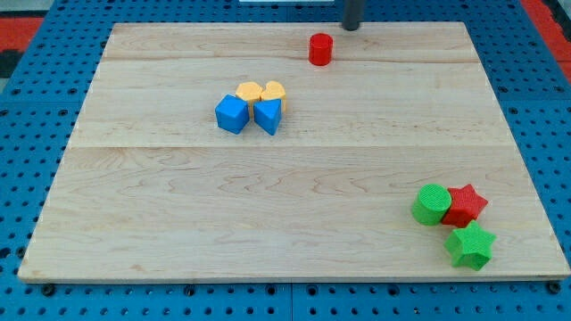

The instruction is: Drag the red circle to the top of the green circle

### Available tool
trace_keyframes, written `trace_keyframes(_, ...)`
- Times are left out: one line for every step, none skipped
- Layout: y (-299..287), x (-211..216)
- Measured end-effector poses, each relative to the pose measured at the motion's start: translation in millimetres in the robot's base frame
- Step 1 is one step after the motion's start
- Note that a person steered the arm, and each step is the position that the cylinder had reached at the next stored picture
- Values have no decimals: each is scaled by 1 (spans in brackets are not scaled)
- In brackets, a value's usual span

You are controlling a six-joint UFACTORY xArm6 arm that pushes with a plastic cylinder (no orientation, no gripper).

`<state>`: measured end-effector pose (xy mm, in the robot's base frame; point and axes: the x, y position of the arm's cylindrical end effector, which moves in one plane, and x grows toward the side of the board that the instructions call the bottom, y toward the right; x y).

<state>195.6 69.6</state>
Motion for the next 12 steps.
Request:
trace_keyframes(-48, 34)
trace_keyframes(-33, 102)
trace_keyframes(-26, 77)
trace_keyframes(-38, 36)
trace_keyframes(-39, 13)
trace_keyframes(-39, -3)
trace_keyframes(-14, -1)
trace_keyframes(31, 35)
trace_keyframes(39, 70)
trace_keyframes(42, 66)
trace_keyframes(44, 41)
trace_keyframes(54, 87)
